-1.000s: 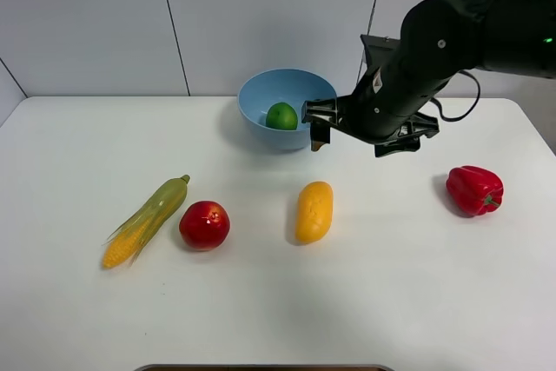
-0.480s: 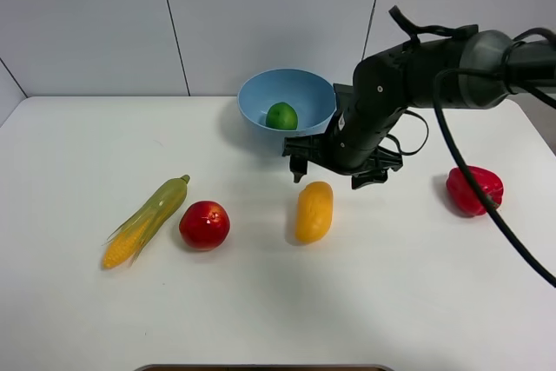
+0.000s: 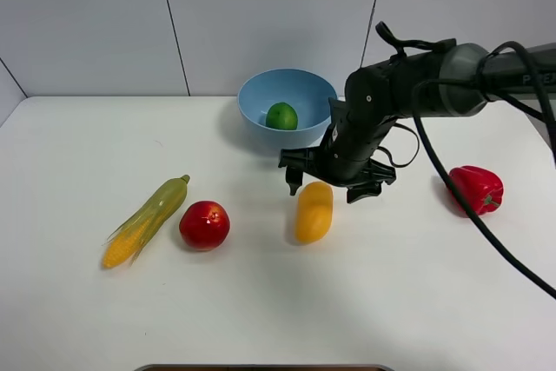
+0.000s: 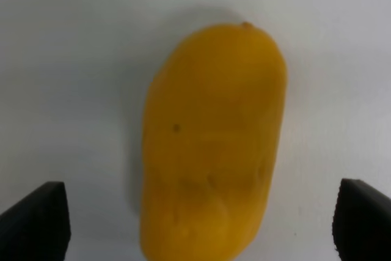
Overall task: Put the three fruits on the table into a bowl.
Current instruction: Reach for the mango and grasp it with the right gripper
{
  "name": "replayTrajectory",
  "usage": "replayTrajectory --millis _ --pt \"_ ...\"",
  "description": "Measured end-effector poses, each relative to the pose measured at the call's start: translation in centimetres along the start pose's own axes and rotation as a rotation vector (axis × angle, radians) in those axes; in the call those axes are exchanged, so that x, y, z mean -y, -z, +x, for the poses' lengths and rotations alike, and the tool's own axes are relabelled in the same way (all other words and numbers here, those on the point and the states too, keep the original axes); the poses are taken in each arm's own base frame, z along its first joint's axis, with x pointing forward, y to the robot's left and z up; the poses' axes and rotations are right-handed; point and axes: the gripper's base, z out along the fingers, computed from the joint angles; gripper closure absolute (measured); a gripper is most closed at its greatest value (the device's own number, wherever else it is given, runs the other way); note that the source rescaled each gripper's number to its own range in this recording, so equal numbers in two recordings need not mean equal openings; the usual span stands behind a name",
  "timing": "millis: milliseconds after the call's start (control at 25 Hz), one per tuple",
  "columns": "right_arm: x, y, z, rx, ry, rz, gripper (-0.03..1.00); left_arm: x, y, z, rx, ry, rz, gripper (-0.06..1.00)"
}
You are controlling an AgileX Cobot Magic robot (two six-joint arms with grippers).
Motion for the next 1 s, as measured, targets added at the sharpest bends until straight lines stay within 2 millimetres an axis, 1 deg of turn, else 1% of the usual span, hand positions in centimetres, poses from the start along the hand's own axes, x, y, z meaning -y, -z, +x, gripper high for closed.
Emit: replayTrajectory --millis 360,600,800,1000 --pt "0.2 -2.0 0.0 -0.014 0.006 0.023 0.07 0.0 0.0 0.0 0.0 0.0 0.0 -0.06" --pt "0.5 -3.9 0.1 -0.04 0.005 0.047 0.07 0.0 0.0 0.0 0.0 0.0 0.0 -0.06" --pt "0.6 -4.4 0.0 -0.033 0.011 0.049 0.07 0.0 0.0 0.0 0.0 0.0 0.0 -0.06" --pt "0.8 -5.4 0.1 -0.045 0.018 0.067 0.07 0.0 0.0 0.0 0.0 0.0 0.0 -0.06"
